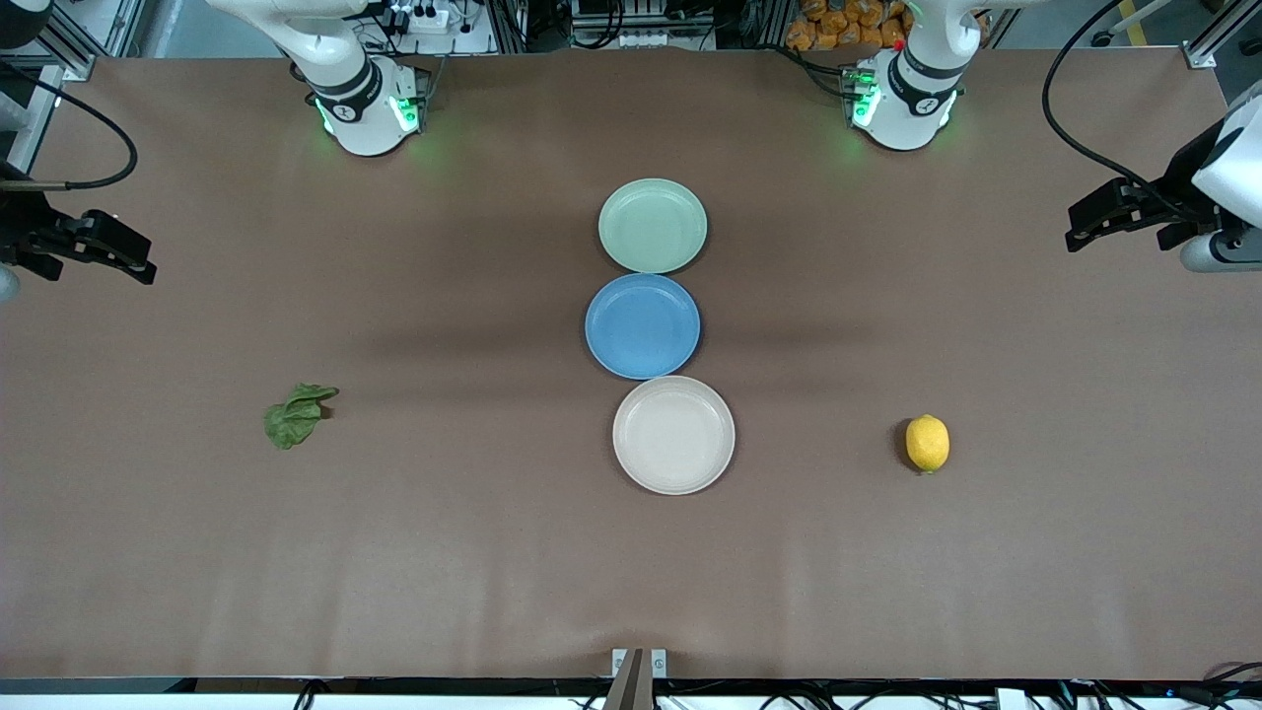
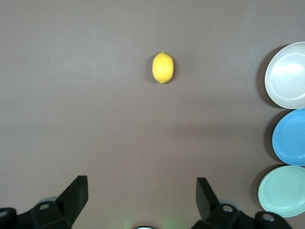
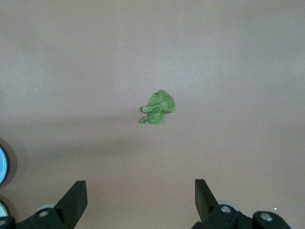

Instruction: Place lemon and lettuce in plates

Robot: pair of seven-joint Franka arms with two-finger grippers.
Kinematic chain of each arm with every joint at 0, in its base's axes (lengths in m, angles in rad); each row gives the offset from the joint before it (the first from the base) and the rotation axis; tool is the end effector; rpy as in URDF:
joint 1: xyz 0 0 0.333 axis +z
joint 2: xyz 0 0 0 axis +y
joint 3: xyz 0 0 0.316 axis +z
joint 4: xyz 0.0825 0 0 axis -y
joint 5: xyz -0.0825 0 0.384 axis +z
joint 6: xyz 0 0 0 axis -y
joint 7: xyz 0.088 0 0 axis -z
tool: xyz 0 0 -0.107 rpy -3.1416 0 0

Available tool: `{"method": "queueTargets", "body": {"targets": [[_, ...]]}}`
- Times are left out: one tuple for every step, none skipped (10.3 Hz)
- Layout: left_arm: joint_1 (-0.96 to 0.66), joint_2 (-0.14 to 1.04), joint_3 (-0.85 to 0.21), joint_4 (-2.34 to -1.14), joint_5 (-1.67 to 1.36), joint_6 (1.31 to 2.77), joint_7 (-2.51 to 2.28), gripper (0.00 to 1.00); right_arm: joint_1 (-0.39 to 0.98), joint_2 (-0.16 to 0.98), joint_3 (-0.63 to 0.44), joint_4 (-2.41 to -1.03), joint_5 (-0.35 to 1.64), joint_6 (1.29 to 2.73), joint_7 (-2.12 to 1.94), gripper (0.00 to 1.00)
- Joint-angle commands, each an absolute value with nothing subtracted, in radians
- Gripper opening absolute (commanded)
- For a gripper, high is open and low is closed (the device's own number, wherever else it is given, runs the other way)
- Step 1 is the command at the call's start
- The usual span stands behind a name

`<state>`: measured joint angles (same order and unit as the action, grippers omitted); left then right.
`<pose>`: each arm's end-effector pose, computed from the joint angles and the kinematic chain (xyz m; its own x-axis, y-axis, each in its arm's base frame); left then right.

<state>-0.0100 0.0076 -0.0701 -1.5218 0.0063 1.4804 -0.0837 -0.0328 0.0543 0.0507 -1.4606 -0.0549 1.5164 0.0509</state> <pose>0.5461 -0.0430 0.6355 0.9988 0.0042 -0.0483 0.0038 -0.9999 -0.0098 0.5665 0.0031 0.6412 0.9993 -0.0360 0.0043 -0.0362 -0.9980 0.0519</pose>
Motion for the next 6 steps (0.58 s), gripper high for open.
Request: {"method": "queueTargets", "body": {"targets": [[-0.017, 0.012, -0.071, -1.513, 0.017, 1.471, -0.098, 1.00, -0.035, 0.037, 0.048, -1.463, -0.038, 1.505, 0.051, 1.00], [-0.017, 0.020, -0.072, -1.511, 0.020, 1.471, -0.101, 1.00, -0.035, 0.037, 0.048, -1.463, -0.038, 1.505, 0.051, 1.00], [-0.015, 0.021, -0.072, -1.511, 0.018, 1.471, -0.104, 1.00, -0.035, 0.037, 0.048, -1.463, -0.038, 1.505, 0.051, 1.00], [-0.014, 0.021, -0.071, -1.511, 0.011, 1.470, -0.103, 1.00, -0.035, 0.038, 0.048, -1.463, -0.038, 1.505, 0.051, 1.00], [-0.012, 0.021, -0.071, -1.512, 0.008, 1.470, -0.101, 1.00, -0.037, 0.038, 0.048, -1.463, -0.038, 1.505, 0.051, 1.00], [-0.011, 0.023, -0.072, -1.513, 0.008, 1.470, -0.100, 1.00, -0.037, 0.038, 0.046, -1.463, -0.038, 1.503, 0.051, 1.00]]}}
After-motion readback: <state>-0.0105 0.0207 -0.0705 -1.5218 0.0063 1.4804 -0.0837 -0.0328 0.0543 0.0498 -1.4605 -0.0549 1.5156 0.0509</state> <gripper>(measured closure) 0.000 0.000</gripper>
